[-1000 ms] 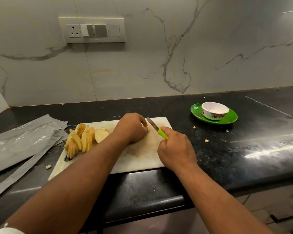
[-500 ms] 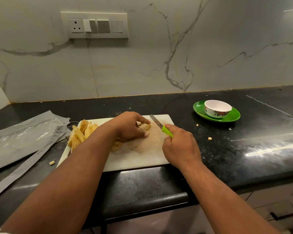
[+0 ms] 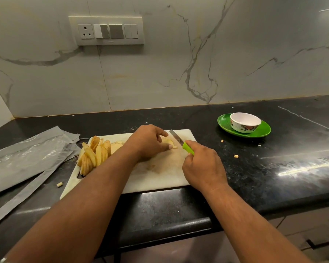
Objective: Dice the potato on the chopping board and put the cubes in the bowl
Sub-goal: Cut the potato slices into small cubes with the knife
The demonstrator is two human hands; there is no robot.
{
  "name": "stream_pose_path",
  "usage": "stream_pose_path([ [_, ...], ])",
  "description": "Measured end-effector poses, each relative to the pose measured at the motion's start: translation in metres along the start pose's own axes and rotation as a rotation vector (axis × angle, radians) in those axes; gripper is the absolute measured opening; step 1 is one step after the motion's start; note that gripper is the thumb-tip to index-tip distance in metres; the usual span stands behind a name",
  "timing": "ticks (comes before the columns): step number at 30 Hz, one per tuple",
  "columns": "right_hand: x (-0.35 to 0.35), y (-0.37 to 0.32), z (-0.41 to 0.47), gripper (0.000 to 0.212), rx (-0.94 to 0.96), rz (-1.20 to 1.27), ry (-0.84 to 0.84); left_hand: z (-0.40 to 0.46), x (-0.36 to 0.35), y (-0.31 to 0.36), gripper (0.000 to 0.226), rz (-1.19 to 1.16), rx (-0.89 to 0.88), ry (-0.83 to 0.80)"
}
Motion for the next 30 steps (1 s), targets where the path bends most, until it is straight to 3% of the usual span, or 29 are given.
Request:
stream_pose_path([
  [11,-0.004,-0.002,-0.022,0.051,0.08,-0.274,-0.021,-0.006,0.005,-0.011,0.048,-0.096,0.032,-0.049],
  [19,-0.012,-0.007,-0.026,0.051,0.13,-0.308,-0.014,0.0,0.0,-0.013,0.059,-0.155,0.053,-0.051],
  [30,-0.011,-0.007,-0.017,0.057,0.087,-0.296,-0.009,-0.001,-0.003,-0.003,0.058,-0.116,0.084,-0.019],
])
Point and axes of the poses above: each hand's wrist, its own z-axis towards the middle knuckle, its own x-axis out of the back of the hand, y = z × x, the point moved 8 cm from there along z, towards the middle knuckle, and after that the axes turned 12 degrees about -x, right-handed, at the moved point
